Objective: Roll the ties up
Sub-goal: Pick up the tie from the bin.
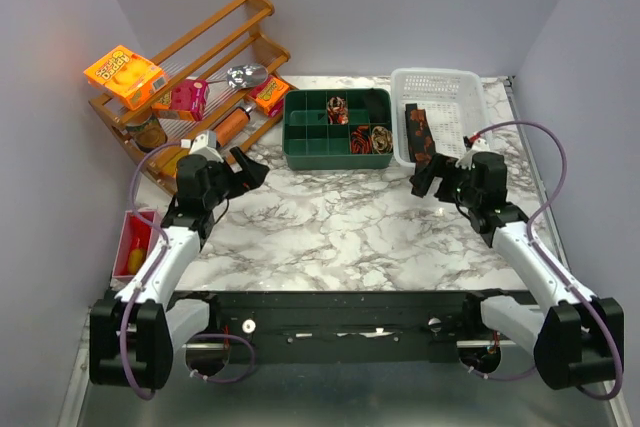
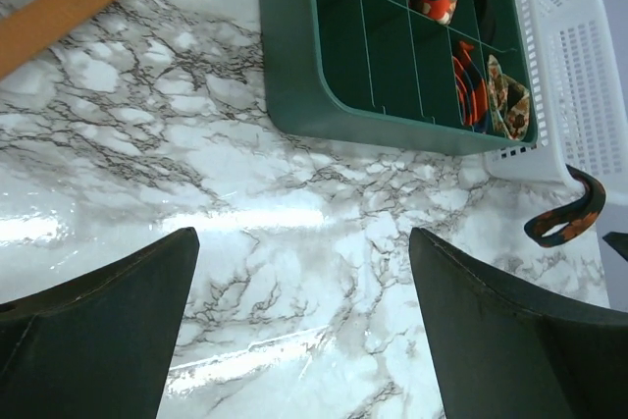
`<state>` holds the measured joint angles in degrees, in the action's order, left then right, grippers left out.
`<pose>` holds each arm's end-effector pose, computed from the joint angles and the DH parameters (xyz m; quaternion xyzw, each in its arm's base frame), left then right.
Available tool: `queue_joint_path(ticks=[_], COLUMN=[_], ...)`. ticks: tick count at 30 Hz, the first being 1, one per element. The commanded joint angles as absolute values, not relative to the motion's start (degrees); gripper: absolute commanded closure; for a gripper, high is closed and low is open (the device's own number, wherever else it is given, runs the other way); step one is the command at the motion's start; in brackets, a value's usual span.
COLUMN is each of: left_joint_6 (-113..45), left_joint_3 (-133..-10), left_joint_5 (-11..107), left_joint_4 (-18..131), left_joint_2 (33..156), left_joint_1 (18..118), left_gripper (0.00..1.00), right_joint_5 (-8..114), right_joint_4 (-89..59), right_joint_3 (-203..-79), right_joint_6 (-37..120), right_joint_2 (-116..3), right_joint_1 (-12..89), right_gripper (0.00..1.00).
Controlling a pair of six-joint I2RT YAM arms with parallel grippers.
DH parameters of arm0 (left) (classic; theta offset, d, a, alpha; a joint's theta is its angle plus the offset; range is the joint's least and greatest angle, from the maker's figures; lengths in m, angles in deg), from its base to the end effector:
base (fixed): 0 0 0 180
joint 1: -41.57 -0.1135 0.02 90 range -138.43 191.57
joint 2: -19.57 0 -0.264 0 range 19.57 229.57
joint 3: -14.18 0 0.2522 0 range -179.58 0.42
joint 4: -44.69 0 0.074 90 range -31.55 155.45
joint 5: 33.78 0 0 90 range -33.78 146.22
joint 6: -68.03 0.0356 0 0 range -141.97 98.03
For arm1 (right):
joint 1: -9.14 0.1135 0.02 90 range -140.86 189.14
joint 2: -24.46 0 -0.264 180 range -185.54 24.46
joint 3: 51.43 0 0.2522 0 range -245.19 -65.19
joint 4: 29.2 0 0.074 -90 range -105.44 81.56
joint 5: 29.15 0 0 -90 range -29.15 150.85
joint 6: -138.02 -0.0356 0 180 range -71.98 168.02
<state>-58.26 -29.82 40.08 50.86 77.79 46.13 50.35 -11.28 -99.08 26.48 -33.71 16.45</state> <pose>0.2253 -0.0279 0.2383 -0.1452 0.8039 -0.3052 0.4894 0.2219 0.0350 0.2398 0.0595 0.8547 0.2031 0.4739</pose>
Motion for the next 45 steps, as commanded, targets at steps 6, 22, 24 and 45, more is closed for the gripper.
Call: queue_joint_path(ticks=[6, 22, 24, 45], left_joint_6=[-56.7, -58.6, -58.8, -60.5], left_joint_3=[-38.2, -47.8, -48.2, -51.3], left_joint_5=[33.1, 33.3, 33.2, 30.0], left_joint_4=[48.3, 43.8, 43.5, 40.8], left_joint_2=[85.9, 99.0, 99.5, 103.9], left_joint_1=[53.3, 67.7, 67.9, 69.5], left_gripper=[0.01, 0.01, 0.01, 0.01], right_joint_5=[45.3, 37.3, 34.1, 29.9], right_joint_4=[-19.0, -31.7, -32.7, -38.1], right_joint_3=[-97.4, -95.8, -95.9, -98.7], right_joint_6=[24.6, 23.1, 23.6, 20.2], right_joint_2=[-43.3, -50.6, -50.3, -55.8], right_joint_1=[16.6, 16.5, 16.5, 16.6], right_gripper=[0.02, 0.21, 0.25, 0.78])
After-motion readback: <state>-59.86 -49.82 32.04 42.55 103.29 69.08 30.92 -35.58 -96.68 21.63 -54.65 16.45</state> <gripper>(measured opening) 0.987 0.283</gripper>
